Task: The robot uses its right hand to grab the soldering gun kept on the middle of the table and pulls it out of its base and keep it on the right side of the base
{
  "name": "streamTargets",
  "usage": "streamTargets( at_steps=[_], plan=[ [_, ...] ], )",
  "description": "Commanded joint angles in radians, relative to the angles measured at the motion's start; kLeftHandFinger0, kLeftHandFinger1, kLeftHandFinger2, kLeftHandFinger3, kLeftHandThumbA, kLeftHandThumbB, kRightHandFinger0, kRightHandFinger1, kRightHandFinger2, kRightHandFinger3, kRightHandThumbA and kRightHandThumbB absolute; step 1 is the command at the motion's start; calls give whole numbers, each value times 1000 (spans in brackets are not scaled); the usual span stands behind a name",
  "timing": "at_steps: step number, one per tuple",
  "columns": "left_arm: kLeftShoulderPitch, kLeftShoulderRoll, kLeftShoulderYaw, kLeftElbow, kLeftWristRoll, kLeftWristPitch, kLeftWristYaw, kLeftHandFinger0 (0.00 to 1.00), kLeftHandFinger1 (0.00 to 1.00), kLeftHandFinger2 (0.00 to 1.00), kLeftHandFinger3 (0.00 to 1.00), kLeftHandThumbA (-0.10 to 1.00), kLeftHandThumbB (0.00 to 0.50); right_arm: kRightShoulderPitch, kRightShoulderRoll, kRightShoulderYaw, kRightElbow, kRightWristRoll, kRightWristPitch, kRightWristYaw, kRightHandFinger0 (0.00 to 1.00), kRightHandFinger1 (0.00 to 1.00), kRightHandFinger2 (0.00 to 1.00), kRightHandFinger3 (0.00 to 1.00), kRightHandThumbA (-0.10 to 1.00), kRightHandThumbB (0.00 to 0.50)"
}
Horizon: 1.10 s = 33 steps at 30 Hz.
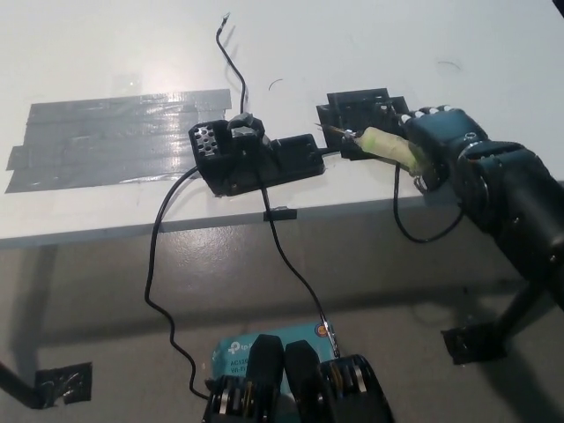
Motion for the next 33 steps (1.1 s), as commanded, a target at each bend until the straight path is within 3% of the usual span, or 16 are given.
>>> streamTargets(
  at_steps=[1, 4, 8, 12, 17, 19, 20, 22, 23, 25, 26, 27, 28, 31, 32, 33],
  plan=[
    [15, 6, 27, -22, 9, 13, -23, 313, 370, 521, 758, 586, 280, -71, -31, -23, -59, 1, 27, 39, 1000, 1000, 1000, 1000, 1000, 500],
    [15, 6, 29, -23, 8, 13, -24, 293, 337, 506, 699, 582, 294, -76, -40, -56, -100, 30, 40, 56, 1000, 1000, 1000, 1000, 1000, 500],
    [18, 7, 36, -29, 11, 13, -30, 395, 386, 527, 692, 585, 295, -75, -56, -111, -191, 58, 75, 87, 1000, 1000, 1000, 1000, 1000, 500],
    [15, 8, 28, -21, 11, 13, -31, 396, 402, 552, 676, 590, 280, -27, -111, -185, -346, 120, 95, 175, 1000, 1000, 1000, 1000, 1000, 500],
    [19, 6, 37, -31, 9, 13, -39, 357, 350, 494, 633, 581, 287, 100, -163, -309, -583, 237, 127, 220, 1000, 1000, 1000, 1000, 1000, 500],
    [13, 5, 37, -30, 5, 13, -41, 351, 366, 534, 673, 590, 289, 198, -201, -409, -781, 332, 192, 273, 1000, 1000, 1000, 1000, 1000, 500],
    [10, 8, 32, -20, 1, 13, -35, 406, 396, 581, 738, 604, 294, 265, -207, -479, -883, 402, 227, 280, 1000, 1000, 1000, 1000, 976, 500],
    [4, 7, 25, -11, -3, 13, -32, 386, 368, 531, 719, 623, 298, 394, -217, -569, -1012, 462, 228, 256, 1000, 1000, 1000, 1000, 986, 464],
    [2, 7, 16, -11, -6, 13, -26, 379, 382, 529, 760, 647, 300, 512, -207, -646, -1091, 511, 247, 239, 1000, 1000, 1000, 1000, 937, 432],
    [5, 7, 13, -10, -9, 11, -24, 360, 374, 527, 776, 651, 292, 576, -186, -691, -1132, 537, 267, 232, 1000, 1000, 1000, 1000, 894, 418],
    [7, 6, 20, -8, -18, 10, -23, 309, 351, 519, 798, 639, 296, 645, -159, -726, -1166, 555, 273, 213, 1000, 1000, 1000, 1000, 846, 369],
    [6, 1, 26, -6, -27, 12, -23, 293, 348, 519, 804, 635, 296, 721, -136, -762, -1200, 569, 271, 192, 1000, 1000, 1000, 1000, 824, 356],
    [-1, -2, 26, -4, -27, 12, -21, 321, 368, 548, 817, 651, 292, 794, -107, -778, -1215, 546, 247, 150, 1000, 1000, 1000, 1000, 762, 298],
    [-6, -4, 35, 1, -33, 10, -17, 334, 367, 552, 762, 646, 288, 872, -69, -785, -1216, 528, 205, 112, 1000, 1000, 1000, 1000, 789, 279],
    [-4, -8, 40, 5, -35, 2, -9, 393, 392, 573, 759, 646, 289, 953, -11, -794, -1191, 529, 147, 56, 1000, 1000, 1000, 1000, 705, 262],
    [-1, -6, 39, 2, -31, -4, -7, 372, 382, 556, 761, 655, 281, 976, 4, -793, -1180, 529, 123, 43, 1000, 1000, 1000, 1000, 689, 250]
  ],
)
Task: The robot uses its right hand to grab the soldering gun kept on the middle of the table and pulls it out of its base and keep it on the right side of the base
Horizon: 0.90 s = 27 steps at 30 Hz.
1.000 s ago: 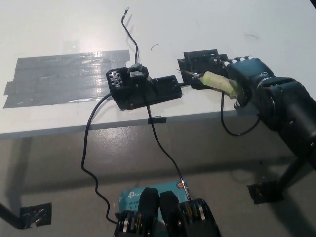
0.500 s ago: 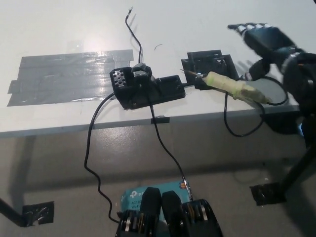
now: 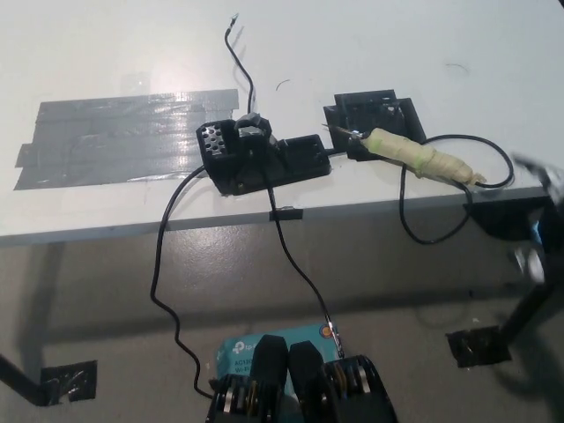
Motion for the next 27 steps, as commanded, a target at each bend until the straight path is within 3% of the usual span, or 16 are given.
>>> streamTargets(
  at_steps=[1, 3, 4, 5, 7, 10, 11, 14, 18, 19, 22, 23, 27],
  plan=[
    [0, 10, 18, -13, -27, -1, 14, 371, 394, 567, 774, 658, 277, 195, 96, -126, -117, 182, -47, -138, 1000, 1000, 1000, 1000, 664, 238],
    [-5, 6, 16, -7, -27, -2, 16, 388, 418, 600, 788, 668, 278, 222, 124, -133, -80, 179, -85, -164, 1000, 1000, 1000, 1000, 631, 241],
    [1, -8, 25, -8, -32, 12, 28, 379, 416, 584, 757, 636, 291, 258, 164, -141, 0, 187, -153, -215, 1000, 1000, 1000, 1000, 573, 244],
    [4, -14, 25, -3, -34, 10, 31, 402, 444, 597, 763, 628, 288, 272, 170, -142, 28, 185, -185, -231, 1000, 1000, 1000, 1000, 555, 224],
    [16, -30, 41, 1, -34, 14, 40, 420, 459, 599, 822, 603, 293, 287, 190, -131, 153, 176, -257, -275, 1000, 1000, 1000, 1000, 485, 204],
    [25, -23, 60, -6, -36, 14, 36, 434, 481, 618, 872, 602, 286, 272, 186, -104, 268, 165, -300, -289, 1000, 1000, 1000, 1000, 401, 227],
    [17, -19, 64, -3, -33, 14, 31, 452, 494, 635, 865, 602, 284, 262, 182, -103, 277, 169, -282, -280, 1000, 1000, 1000, 1000, 425, 246],
    [4, -16, 73, 4, -32, 14, 25, 419, 476, 632, 818, 602, 277, 256, 183, -124, 283, 228, -249, -266, 1000, 1000, 1000, 1000, 378, 206],
    [24, -22, 98, -4, -35, 14, 35, 453, 522, 642, 824, 586, 282, 256, 176, -106, 309, 240, -290, -283, 1000, 1000, 1000, 1000, 299, 177],
    [29, -22, 99, -12, -29, 14, 37, 464, 549, 665, 866, 586, 268, 256, 180, -105, 310, 260, -294, -277, 1000, 1000, 1000, 1000, 215, 171],
    [35, -28, 111, -16, -37, 14, 34, 414, 522, 656, 889, 568, 255, 249, 174, -84, 333, 251, -339, -295, 1000, 1000, 1000, 1000, 129, 183],
    [38, -29, 110, -16, -35, 14, 35, 438, 528, 651, 895, 584, 260, 249, 167, -77, 339, 243, -352, -297, 1000, 1000, 1000, 1000, 98, 172],
    [37, -23, 107, -23, -33, 14, 35, 483, 546, 669, 891, 613, 254, 242, 133, -38, 362, 209, -364, -302, 991, 1000, 1000, 1000, 63, 168]
  ],
)
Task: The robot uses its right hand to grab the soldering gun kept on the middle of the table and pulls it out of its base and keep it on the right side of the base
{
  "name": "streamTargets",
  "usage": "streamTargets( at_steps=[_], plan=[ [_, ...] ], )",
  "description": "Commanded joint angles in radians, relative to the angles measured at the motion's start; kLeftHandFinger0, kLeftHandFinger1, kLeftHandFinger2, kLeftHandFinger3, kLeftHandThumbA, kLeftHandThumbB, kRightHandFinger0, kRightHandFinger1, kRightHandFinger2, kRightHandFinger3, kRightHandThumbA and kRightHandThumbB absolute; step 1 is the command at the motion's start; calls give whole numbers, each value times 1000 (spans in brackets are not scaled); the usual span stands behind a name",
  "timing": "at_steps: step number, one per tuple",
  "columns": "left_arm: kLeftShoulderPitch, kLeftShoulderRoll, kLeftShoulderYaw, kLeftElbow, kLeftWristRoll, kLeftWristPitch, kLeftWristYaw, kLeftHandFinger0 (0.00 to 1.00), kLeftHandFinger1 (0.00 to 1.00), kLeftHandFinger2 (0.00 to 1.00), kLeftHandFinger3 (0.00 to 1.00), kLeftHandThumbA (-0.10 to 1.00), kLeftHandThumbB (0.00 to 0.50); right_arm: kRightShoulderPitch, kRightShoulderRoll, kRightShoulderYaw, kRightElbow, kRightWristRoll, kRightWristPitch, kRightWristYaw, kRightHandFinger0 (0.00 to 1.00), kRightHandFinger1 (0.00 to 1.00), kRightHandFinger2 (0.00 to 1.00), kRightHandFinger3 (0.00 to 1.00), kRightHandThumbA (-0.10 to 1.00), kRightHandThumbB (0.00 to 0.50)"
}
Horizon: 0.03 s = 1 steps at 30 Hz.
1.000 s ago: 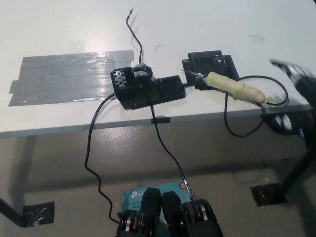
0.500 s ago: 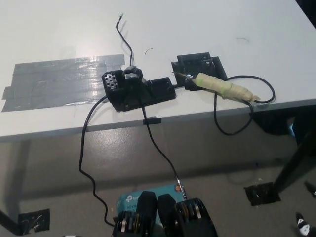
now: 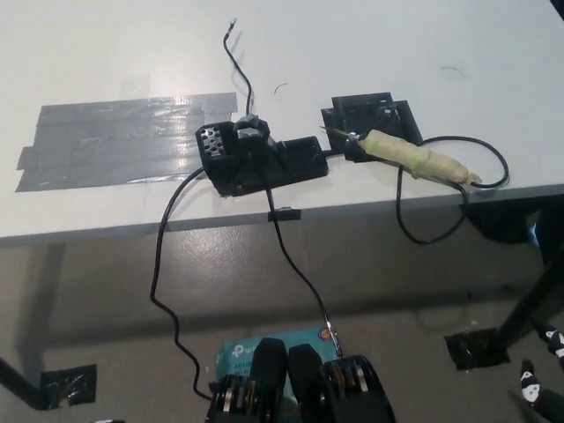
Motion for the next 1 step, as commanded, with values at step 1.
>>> streamTargets(
  at_steps=[1],
  plan=[
    [6, 12, 14, -31, -18, 13, 19, 483, 546, 670, 888, 613, 253, -9, -47, 24, 1, -6, -85, -50, 969, 1000, 1000, 1000, 58, 169]
  ],
)
